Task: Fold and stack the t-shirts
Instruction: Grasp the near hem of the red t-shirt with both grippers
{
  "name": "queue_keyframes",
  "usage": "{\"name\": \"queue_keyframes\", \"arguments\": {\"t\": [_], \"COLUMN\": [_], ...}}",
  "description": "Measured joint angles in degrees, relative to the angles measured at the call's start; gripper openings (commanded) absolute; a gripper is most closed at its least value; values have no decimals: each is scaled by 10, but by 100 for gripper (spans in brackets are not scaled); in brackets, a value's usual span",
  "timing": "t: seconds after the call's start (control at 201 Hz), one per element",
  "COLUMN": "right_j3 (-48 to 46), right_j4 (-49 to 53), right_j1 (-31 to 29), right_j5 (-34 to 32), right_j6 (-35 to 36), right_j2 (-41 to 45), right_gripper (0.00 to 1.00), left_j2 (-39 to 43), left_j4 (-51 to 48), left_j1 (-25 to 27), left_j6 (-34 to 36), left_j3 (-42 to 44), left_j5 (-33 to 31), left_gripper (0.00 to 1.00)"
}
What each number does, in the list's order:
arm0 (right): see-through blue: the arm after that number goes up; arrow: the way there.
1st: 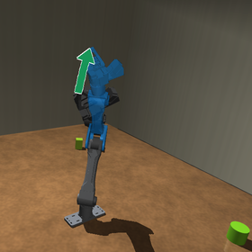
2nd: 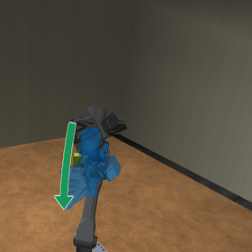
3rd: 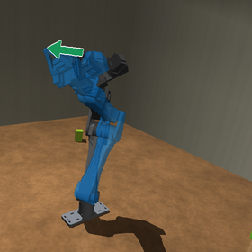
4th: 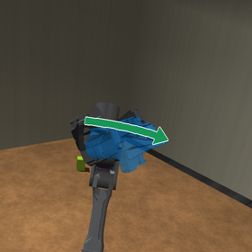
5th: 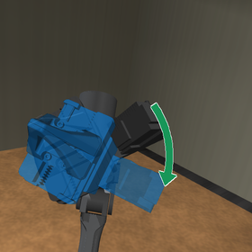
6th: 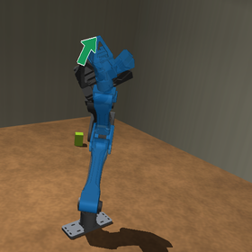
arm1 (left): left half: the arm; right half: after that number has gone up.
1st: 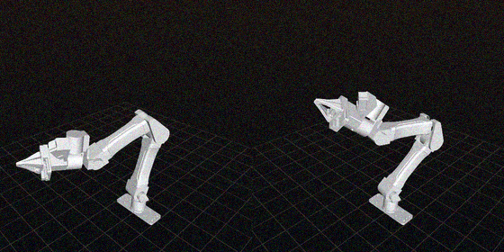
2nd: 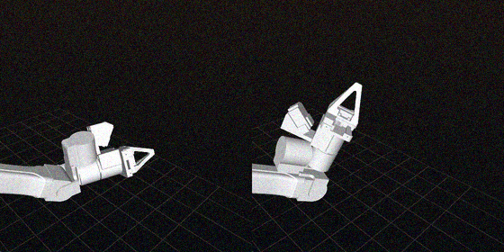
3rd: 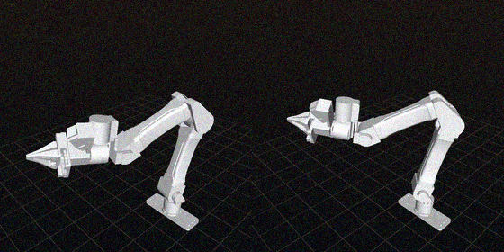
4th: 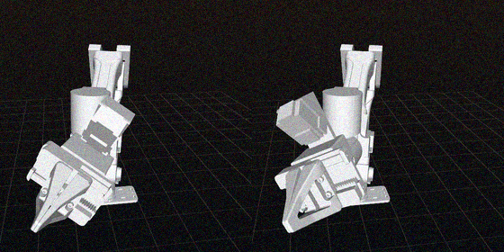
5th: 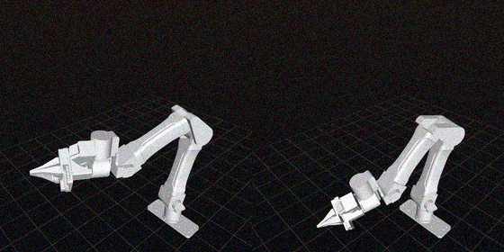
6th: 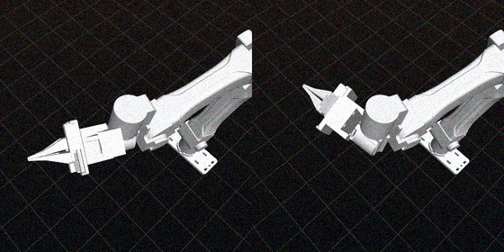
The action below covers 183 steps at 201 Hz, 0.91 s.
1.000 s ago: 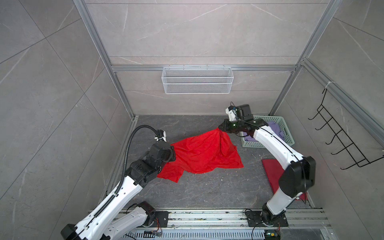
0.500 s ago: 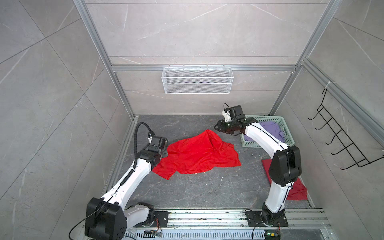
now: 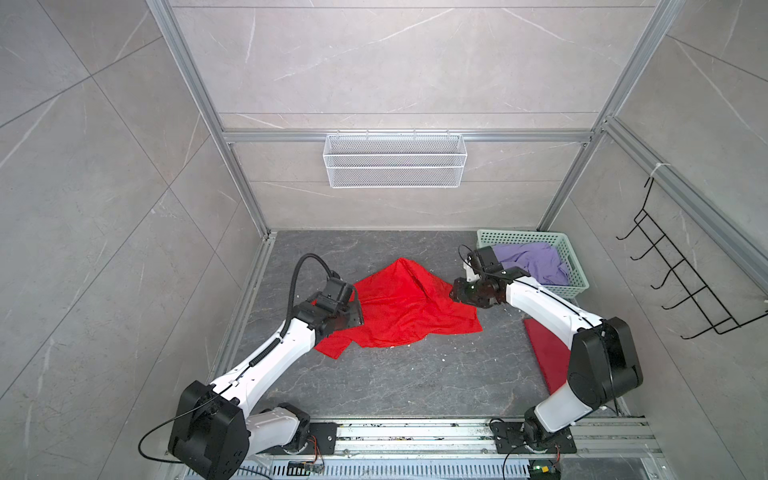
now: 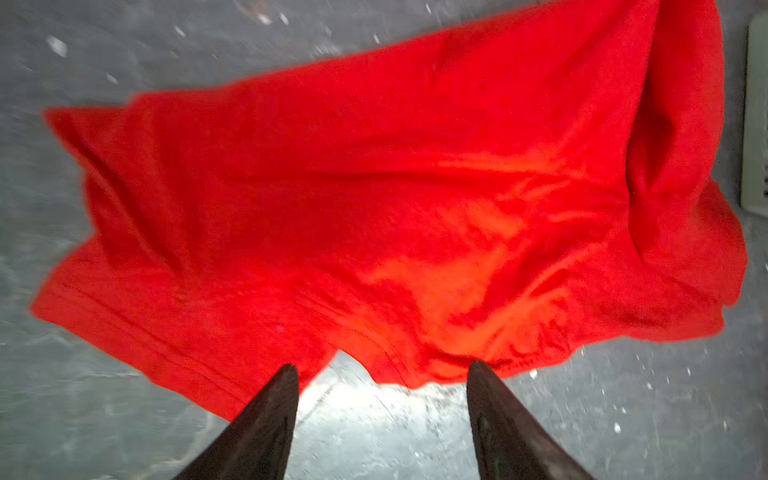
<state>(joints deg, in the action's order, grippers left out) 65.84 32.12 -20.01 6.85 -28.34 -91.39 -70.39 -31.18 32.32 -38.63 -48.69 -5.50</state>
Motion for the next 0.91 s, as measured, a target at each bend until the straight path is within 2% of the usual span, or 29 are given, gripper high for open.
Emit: {"name": "queue_keyframes", "arguments": {"t": [0.119,0.209,0.319,0.632,0.787,0.911], "right_j3": [-36,-55,-72,-123,-138,-139], "right_j4": [-10,-17,-22,-24,-24,-26], "right_j1": [0,0,0,7,10,10], "right_j5": [-2,-3,-12,-53,-58,-58], "right_j6": [-21,-32,-43,-58,-64,-66], "right_j2": [20,32,40,44,53,61], "right_gripper": [56,57,63,63,63,63], "left_j2": [-23,-48,-85,-166,-183,-190], "left_j4": [3,20,41,93,118,123], "left_j1": [55,74,80,80,82,82], "left_j6": [-54,-87,-110,-141,-162,-172], "left_j3": [33,49,55,44,36,35], "left_j5": [29,42,44,38,14,-7], "left_gripper": [66,66,66,60,46,21]}}
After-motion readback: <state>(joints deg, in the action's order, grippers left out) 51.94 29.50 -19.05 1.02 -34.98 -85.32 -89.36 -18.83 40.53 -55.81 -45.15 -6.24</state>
